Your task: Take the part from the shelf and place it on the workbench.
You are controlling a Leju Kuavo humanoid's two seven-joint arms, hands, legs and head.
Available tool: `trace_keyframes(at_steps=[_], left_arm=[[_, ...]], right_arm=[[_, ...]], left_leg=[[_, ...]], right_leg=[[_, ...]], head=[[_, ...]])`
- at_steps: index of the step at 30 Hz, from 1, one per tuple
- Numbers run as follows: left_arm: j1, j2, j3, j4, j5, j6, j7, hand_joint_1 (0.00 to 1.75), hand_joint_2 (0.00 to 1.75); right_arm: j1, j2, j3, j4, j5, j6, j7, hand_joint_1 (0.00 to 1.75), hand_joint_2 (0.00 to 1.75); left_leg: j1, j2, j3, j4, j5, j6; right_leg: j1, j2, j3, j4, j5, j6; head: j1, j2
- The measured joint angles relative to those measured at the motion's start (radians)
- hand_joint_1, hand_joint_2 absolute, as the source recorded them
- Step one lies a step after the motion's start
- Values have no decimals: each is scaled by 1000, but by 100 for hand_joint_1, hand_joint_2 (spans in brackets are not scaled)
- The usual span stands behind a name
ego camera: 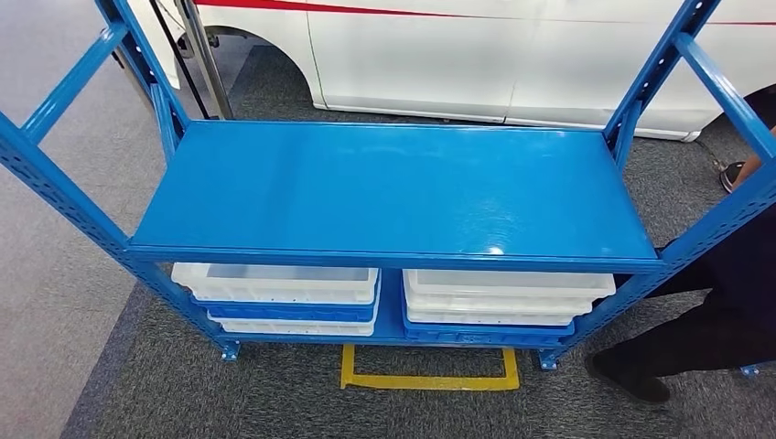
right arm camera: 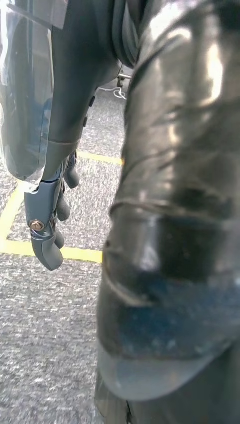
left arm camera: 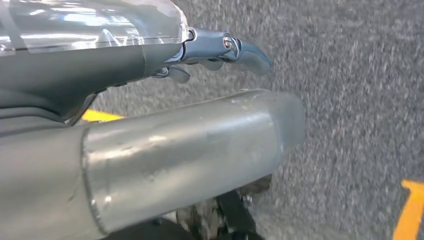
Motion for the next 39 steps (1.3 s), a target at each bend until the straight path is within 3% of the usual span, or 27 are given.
trace_keyframes(at_steps=[2, 3, 5, 7, 9, 11, 12, 13, 14, 16, 18, 20, 22, 26, 28, 30, 32, 34, 37, 39], left_arm=[[-1, -2, 0, 0, 1, 0, -2, 0, 0], [-1, -3, 0, 0, 0, 0, -3, 0, 0], [-2, -4, 0, 0, 0, 0, -3, 0, 0], [-2, -3, 0, 0, 0, 0, -3, 0, 0], [-1, -1, 0, 0, 0, 0, -2, 0, 0], [-1, -1, 0, 0, 0, 0, -2, 0, 0], [0, -1, 0, 0, 0, 0, -2, 0, 0], [0, -1, 0, 0, 0, 0, -2, 0, 0], [2, -1, 0, 0, 0, 0, -2, 0, 0], [3, 0, 0, 0, 0, 0, -2, 0, 0], [2, 1, 0, 0, 1, 0, -2, 0, 0], [2, 2, 0, 0, 2, 0, -1, 0, 0], [2, 1, 0, 0, 2, 1, 1, 0, 0], [3, 1, 0, 0, 1, 5, 6, 0, 0], [3, 1, 0, 0, 1, 7, 10, 0, 0], [2, 1, 0, 0, 2, 8, 17, 0, 87], [2, 1, 1, 0, 4, 13, 26, 0, 175], [2, 1, 3, 0, 7, 19, 33, 0, 175], [5, 4, -6, -1, 27, 24, 53, 0, 175], [10, 9, -36, -3, 61, 23, 72, 0, 175]], right_arm=[[0, 0, -2, 0, 4, -2, 0, 0, 0], [0, 0, -4, 0, 6, -3, 0, 0, 0], [0, 0, -8, 0, 8, -3, 0, 0, 0], [0, 0, -11, 0, 9, -4, 0, 0, 0], [0, 2, -13, 0, 9, -4, 0, 0, 0], [1, 2, -14, 0, 9, -4, 0, 0, 0], [1, 2, -15, 0, 9, -4, 0, 0, 0], [2, 2, -15, 0, 9, -4, 0, 0, 0], [2, 2, -15, 0, 9, -4, 0, 0, 0], [2, 2, -15, 0, 10, -4, -1, 0, 0], [1, 3, -15, 0, 11, -4, -2, 0, 87], [1, 3, -15, 0, 15, -7, -4, 0, 175], [-1, 3, -15, 0, 22, -14, -5, 0, 175], [-2, 3, -16, 0, 35, -36, 9, 0, 0], [-2, 3, -17, 0, 30, -47, 8, 0, 0], [-1, 3, -20, 0, 28, -54, 8, 0, 0], [-1, 3, -23, 0, 28, -57, 10, 0, 87], [-1, 3, -27, 0, 28, -58, 13, 0, 175], [-1, 2, -30, -1, 28, -56, 34, 0, 175], [2, 0, -23, -4, 20, -54, 46, 0, 175]], left_leg=[[-2, 0, -4, 5, 3, -5], [-2, 1, -5, 7, 5, -9], [-1, 1, -6, 8, 10, -19], [-2, 1, -8, 12, 9, -31], [0, -1, -33, 65, -32, -41], [7, -2, -87, 191, -104, -51], [9, -1, -111, 252, -128, -56], [11, -1, -122, 284, -132, -59], [13, -1, -114, 278, -114, -61], [15, -1, -50, 160, -45, -59], [12, -1, 14, 41, -6, -52], [7, -2, 30, 5, -11, -43], [7, -3, 29, -7, -11, -36], [8, -3, 34, -19, -4, -37], [5, -2, 33, -17, -5, -33], [3, -2, 32, -15, -6, -29], [1, -2, 31, -14, -6, -26], [-1, -2, 31, -13, -6, -25], [-3, -2, 30, -12, -6, -25], [-3, -2, 30, -12, -6, -25]], right_leg=[[7, 1, 78, -128, 32, -15], [11, 2, 97, -164, 37, -20], [17, 2, 98, -177, 39, -26], [11, -1, 97, -188, 45, -37], [3, -5, 95, -199, 56, -49], [2, -9, 87, -200, 61, -54], [3, -10, 84, -198, 62, -54], [3, -11, 82, -197, 62, -53], [2, -11, 82, -195, 62, -52], [2, -11, 83, -191, 61, -49], [4, -10, 81, -186, 59, -41], [6, -10, 78, -184, 59, -30], [9, -10, 81, -190, 62, -22], [11, -9, 83, -200, 69, -66], [9, -9, 83, -200, 71, -63], [7, -8, 83, -200, 73, -60], [5, -8, 82, -200, 74, -54], [3, -8, 82, -201, 75, -42], [-1, -8, 82, -202, 75, -19], [-1, -8, 82, -202, 74, -14]], head=[[0, 0], [-1, 0], [-1, 0], [-1, 0], [-2, 0], [-2, 0], [-2, 0], [-2, 0], [-2, 0], [-2, 0], [-3, 0], [-2, 0], [-2, 0], [-1, 0], [-1, 0], [-1, 0], [-1, 0], [-1, 0], [-1, 0], [-1, 0]])
